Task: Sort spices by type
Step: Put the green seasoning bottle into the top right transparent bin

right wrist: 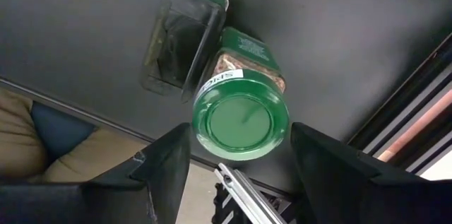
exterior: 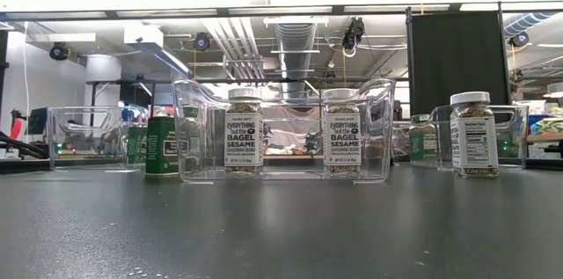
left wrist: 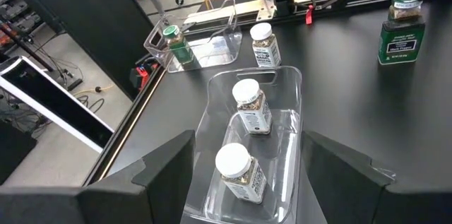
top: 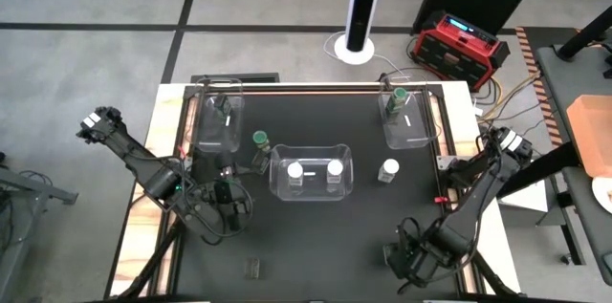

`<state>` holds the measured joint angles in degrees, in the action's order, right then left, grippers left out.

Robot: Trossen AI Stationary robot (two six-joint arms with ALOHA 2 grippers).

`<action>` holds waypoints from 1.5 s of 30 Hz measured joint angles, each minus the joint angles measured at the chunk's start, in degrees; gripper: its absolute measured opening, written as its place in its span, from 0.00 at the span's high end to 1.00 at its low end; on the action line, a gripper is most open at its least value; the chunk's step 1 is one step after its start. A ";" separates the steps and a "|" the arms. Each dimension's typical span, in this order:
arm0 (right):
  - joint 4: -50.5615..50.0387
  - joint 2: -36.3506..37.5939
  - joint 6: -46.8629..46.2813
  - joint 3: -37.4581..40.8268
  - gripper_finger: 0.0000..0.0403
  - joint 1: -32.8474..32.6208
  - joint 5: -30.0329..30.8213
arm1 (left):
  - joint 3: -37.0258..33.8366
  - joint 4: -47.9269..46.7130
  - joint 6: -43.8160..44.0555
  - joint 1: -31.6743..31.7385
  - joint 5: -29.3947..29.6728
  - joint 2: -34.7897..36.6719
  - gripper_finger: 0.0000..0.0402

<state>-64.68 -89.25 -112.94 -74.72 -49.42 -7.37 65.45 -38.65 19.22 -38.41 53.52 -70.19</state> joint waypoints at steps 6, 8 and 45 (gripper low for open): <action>-0.78 0.00 1.36 0.25 0.42 1.36 0.03 | 0.00 0.01 0.00 0.00 0.02 -0.09 0.40; -0.67 0.00 1.68 0.42 0.42 1.79 0.03 | 0.00 0.00 0.00 0.00 0.00 -0.29 0.40; -2.16 1.37 8.67 3.31 0.51 2.06 -7.73 | 0.00 -0.04 0.19 0.00 0.02 -1.70 0.40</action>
<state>-66.85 -87.88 -104.27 -71.41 -47.35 -15.09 65.45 -38.70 19.41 -38.41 53.54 -71.90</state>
